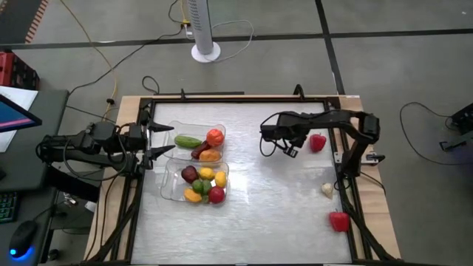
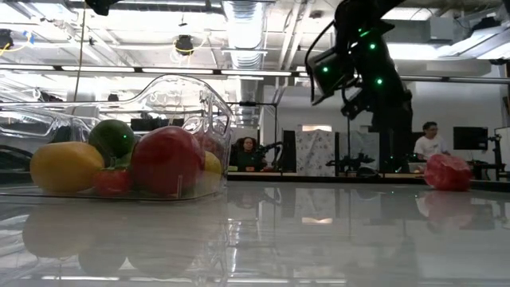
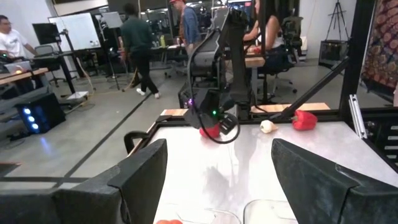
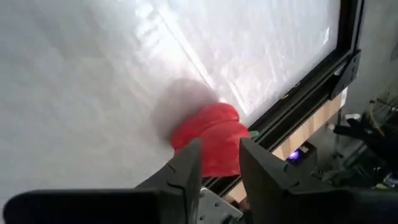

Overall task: Sort produce into baskets
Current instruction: Put the top red bell pepper into the top transparent bin, then put the red bell pepper into the top transparent bin

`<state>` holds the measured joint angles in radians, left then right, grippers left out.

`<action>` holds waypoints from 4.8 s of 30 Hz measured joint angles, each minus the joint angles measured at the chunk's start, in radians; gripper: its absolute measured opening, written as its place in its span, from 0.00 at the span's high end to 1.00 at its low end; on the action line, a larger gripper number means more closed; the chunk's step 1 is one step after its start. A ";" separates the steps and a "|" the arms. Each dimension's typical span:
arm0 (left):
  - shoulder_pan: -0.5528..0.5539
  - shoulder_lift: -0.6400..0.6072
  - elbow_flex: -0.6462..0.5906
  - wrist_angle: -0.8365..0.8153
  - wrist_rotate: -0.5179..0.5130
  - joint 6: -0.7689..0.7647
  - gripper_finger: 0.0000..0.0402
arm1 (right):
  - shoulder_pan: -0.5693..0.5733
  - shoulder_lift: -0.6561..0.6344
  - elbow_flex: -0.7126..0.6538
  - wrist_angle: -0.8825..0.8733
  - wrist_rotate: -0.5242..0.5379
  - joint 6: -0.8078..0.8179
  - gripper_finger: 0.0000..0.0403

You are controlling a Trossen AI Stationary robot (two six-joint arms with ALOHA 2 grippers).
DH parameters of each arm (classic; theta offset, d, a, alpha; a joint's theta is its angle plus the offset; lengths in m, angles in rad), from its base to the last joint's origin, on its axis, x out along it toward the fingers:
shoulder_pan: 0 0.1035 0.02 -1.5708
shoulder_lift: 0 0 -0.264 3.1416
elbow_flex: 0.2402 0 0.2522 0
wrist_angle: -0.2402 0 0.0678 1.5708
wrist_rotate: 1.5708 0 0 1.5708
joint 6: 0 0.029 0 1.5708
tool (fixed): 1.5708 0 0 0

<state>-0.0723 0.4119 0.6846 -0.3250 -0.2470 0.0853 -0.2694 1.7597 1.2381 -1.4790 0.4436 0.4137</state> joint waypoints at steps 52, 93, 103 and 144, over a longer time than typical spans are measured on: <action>0.000 0.000 0.000 -0.009 -0.001 -0.003 0.32 | -0.065 -0.318 -0.329 0.499 -0.195 0.162 0.27; 0.000 0.000 0.000 -0.026 -0.004 -0.017 0.32 | 0.335 0.207 0.659 0.150 -0.259 -0.047 0.08; 0.000 0.000 0.000 -0.033 -0.011 -0.068 0.32 | 0.570 0.039 0.379 -0.080 -0.362 0.399 0.08; 0.000 0.000 0.000 -0.082 0.006 -0.107 0.32 | 0.900 -0.054 -0.270 0.386 -1.082 1.104 0.13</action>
<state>-0.0719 0.4122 0.6846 -0.4071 -0.2409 -0.0219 0.6304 1.7053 0.9680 -1.0927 -0.6386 1.5173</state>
